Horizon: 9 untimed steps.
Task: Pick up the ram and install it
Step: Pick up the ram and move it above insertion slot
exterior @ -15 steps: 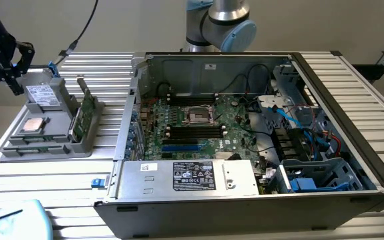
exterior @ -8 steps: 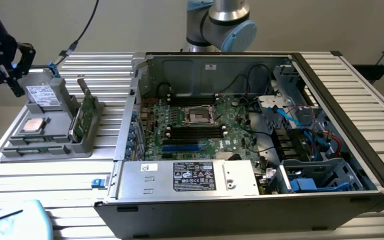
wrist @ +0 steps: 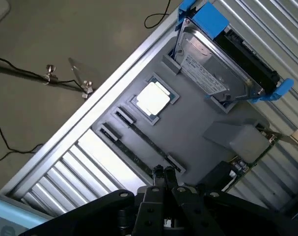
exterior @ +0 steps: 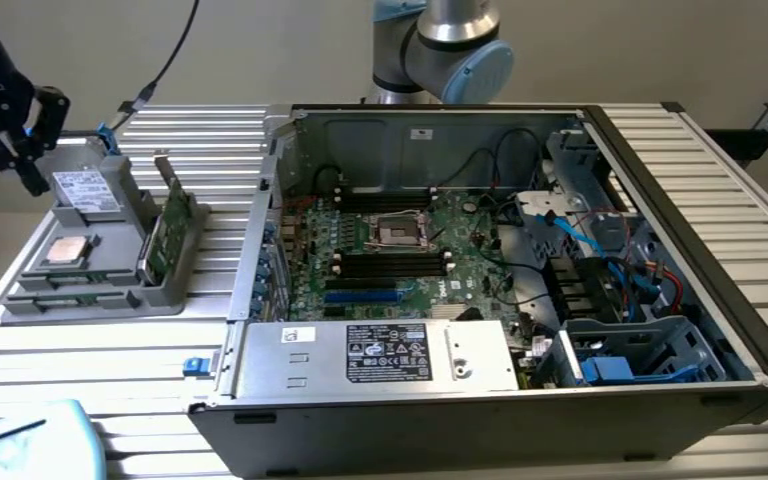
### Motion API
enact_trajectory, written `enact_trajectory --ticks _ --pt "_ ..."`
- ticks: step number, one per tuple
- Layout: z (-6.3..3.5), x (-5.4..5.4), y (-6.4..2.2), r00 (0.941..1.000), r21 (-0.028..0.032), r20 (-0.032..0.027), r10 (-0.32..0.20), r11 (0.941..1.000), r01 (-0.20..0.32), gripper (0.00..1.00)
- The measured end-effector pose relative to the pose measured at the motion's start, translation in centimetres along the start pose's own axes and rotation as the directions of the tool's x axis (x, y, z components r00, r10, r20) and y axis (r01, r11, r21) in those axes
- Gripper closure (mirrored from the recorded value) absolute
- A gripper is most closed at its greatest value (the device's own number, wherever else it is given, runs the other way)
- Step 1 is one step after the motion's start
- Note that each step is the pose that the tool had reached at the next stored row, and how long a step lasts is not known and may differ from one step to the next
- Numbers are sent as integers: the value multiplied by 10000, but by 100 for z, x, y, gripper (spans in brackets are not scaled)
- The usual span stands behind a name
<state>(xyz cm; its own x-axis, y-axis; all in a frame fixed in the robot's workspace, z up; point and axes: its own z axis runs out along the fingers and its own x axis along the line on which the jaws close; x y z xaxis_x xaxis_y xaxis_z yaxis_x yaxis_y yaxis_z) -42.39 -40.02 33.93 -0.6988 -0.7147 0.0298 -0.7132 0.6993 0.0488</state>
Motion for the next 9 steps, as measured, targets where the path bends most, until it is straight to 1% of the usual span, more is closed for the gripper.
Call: enact_trajectory --ticks 2,5,7,9 --pt "5 0 -1 9993 -3 -31 -361 9993 361 89" --pt "16 -1 -1 9958 6 -63 -908 9959 908 89" --pt "27 -1 -2 9921 14 -80 -1254 9921 1255 89" --pt "37 -1 -2 9866 23 -99 -1627 9867 1627 89"
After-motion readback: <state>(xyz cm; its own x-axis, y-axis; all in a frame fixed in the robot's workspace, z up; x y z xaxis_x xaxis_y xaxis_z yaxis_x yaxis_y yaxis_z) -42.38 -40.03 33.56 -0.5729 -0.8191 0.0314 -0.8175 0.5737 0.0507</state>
